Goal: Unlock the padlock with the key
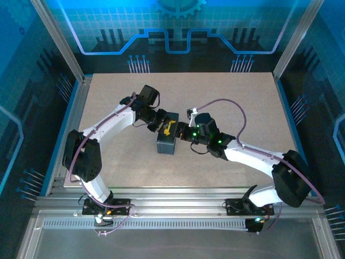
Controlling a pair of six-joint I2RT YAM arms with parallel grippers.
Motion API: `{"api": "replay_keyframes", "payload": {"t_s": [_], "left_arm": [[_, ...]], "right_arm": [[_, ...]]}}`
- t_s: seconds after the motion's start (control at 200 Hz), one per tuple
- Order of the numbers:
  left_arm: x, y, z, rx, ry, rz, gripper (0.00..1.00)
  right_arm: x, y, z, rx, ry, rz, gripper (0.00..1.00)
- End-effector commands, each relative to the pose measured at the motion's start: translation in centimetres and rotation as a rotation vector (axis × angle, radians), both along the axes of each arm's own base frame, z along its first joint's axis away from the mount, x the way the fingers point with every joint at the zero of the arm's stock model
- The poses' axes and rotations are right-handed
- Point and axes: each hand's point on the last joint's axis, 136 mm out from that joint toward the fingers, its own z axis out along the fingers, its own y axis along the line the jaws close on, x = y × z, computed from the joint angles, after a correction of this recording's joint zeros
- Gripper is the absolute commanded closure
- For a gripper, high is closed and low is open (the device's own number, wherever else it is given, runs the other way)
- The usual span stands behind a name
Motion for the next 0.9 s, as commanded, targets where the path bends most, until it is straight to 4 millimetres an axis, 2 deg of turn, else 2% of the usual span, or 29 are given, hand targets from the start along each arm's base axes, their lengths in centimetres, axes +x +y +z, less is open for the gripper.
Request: {"api": "replay_keyframes", "payload": {"t_s": [0.0,0.24,0.4,0.585,0.655,0.72,0.74,0.8,0.89], "left_arm": [[-0.7,-0.7,2.3,-0.060,-0.034,-0.033,1.00],[-0.9,-0.9,2.5,-0.061,-0.038,-0.038,1.00],[-0.9,-1.3,2.6,-0.064,-0.040,-0.047,1.00],[-1.1,-1.1,2.9,-0.054,-0.052,-0.050,1.00],[-1.1,-0.5,2.7,-0.033,-0.060,-0.047,0.85],[-1.0,0.0,2.5,-0.022,-0.064,-0.041,0.79],[-1.0,0.2,2.4,-0.018,-0.062,-0.039,0.77],[-1.0,0.8,2.2,-0.008,-0.064,-0.027,0.68],[-0.9,1.8,2.0,0.006,-0.067,-0.012,0.59]], "right_arm": [[0.9,0.8,0.5,0.017,-0.039,-0.004,0.51],[2.0,0.2,-1.0,-0.035,-0.001,-0.066,0.54],[2.7,0.2,-1.6,-0.037,0.027,-0.094,0.72],[2.7,-0.6,-3.2,-0.090,0.071,-0.116,0.85],[2.5,-1.0,-3.4,-0.119,0.069,-0.108,0.88],[2.3,-1.6,-3.8,-0.152,0.073,-0.102,0.90],[2.7,-1.4,-2.6,-0.143,0.053,-0.103,0.90],[2.7,-1.9,-2.4,-0.162,0.043,-0.102,0.91],[2.8,-2.8,-2.3,-0.189,0.035,-0.103,0.91]]}}
